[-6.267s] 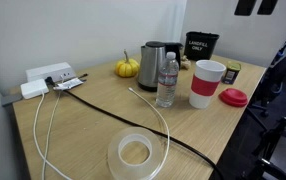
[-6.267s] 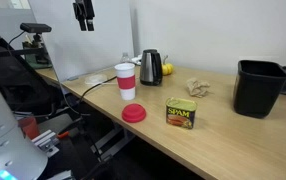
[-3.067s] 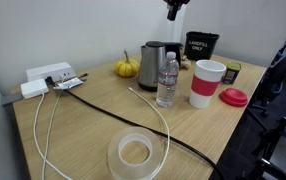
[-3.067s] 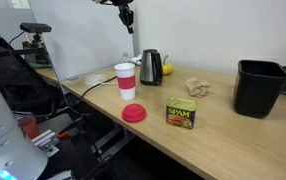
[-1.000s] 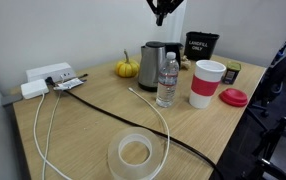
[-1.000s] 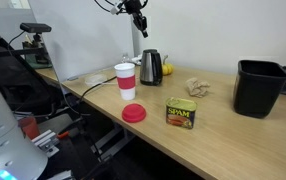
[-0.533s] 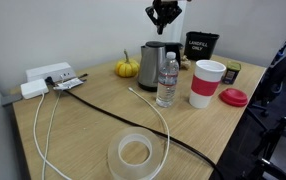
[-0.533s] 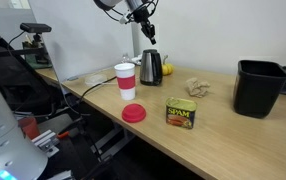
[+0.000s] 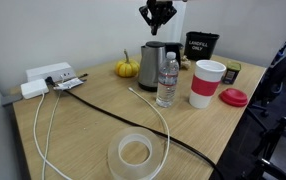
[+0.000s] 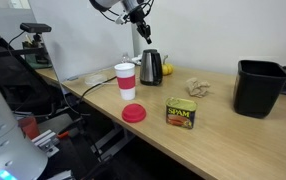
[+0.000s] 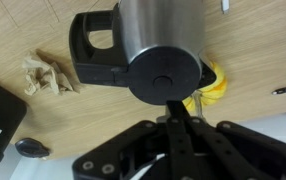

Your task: Press the button on the kettle to open it

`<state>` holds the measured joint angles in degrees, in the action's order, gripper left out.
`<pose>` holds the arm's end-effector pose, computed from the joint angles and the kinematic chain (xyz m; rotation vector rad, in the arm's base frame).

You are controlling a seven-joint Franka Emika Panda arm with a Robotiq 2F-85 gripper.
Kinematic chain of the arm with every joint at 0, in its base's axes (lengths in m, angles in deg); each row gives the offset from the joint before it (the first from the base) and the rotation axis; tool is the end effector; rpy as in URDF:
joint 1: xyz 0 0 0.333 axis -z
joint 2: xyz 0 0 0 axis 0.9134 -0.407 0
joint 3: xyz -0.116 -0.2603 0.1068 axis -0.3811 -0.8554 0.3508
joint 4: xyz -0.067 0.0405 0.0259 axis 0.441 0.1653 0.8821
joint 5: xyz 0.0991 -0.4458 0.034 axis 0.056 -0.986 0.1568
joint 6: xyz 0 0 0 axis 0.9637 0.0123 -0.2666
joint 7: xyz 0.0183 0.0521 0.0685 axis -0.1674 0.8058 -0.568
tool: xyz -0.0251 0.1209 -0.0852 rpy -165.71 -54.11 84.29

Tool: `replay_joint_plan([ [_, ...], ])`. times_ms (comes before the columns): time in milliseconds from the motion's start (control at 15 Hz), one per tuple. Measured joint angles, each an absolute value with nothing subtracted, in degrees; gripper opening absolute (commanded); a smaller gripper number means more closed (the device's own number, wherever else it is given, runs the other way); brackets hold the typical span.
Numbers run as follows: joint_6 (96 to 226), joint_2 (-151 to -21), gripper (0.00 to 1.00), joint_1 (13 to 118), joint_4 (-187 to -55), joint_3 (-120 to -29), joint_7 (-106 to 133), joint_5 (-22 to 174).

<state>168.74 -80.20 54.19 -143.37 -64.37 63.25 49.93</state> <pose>0.6525 0.1972 0.3071 2.9290 -0.4244 0.6550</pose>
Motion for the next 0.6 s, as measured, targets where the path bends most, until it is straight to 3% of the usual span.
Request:
replay_joint_plan([
  [600, 167.83, -80.21, 0.0, 52.86, -143.77, -64.48, 63.28, 49.89],
])
